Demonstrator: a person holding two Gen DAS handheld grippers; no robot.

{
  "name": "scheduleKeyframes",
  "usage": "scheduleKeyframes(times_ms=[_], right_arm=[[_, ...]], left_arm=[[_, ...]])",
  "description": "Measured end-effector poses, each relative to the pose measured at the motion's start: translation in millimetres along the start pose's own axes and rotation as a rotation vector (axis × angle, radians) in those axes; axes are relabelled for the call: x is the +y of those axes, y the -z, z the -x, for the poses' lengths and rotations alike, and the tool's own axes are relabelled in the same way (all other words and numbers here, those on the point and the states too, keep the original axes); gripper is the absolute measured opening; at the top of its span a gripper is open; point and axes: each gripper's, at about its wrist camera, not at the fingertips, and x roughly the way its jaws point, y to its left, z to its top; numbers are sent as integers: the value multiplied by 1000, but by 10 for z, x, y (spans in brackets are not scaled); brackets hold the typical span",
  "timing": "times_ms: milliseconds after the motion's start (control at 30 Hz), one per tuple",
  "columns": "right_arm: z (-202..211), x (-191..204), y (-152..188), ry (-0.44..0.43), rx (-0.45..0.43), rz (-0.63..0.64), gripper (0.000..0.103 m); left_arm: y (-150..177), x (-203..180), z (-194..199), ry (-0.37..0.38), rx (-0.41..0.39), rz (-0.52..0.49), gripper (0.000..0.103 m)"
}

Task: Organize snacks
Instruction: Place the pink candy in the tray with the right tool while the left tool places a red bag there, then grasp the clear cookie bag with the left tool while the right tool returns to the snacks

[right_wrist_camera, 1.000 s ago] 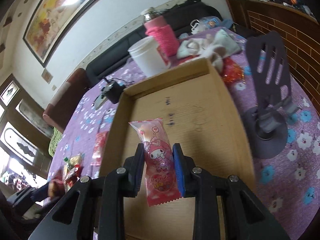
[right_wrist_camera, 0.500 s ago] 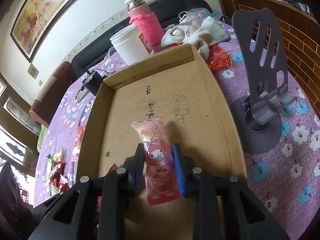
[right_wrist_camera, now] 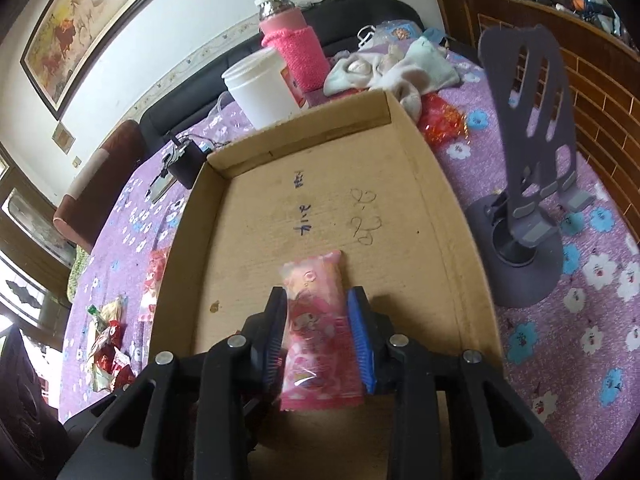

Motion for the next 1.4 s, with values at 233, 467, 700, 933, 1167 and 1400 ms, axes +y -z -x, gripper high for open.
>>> scheduleKeyframes(times_ms=[233,467,700,933,1167,1400], right_arm=[[121,-4,-27,-19,-51,-16,31],[212,-11,-48,-41,-84,-23,31],[242,133,-14,-62,-97,27,32],[326,439,86,-102,-133,129,32],[341,744,227,-181,-121,215,32],[312,885,326,-214,-99,263,38]], left_arm=[[-2,11,100,0,-20,13,45],[-33,69,292,12,-26,48,45],[66,235,655,1,-73,66,56],[362,603,1107,-44,-119,73,59],[877,1274,1393,-143,-105,131,69],[1192,1493,1114,-134,-15,170,69]])
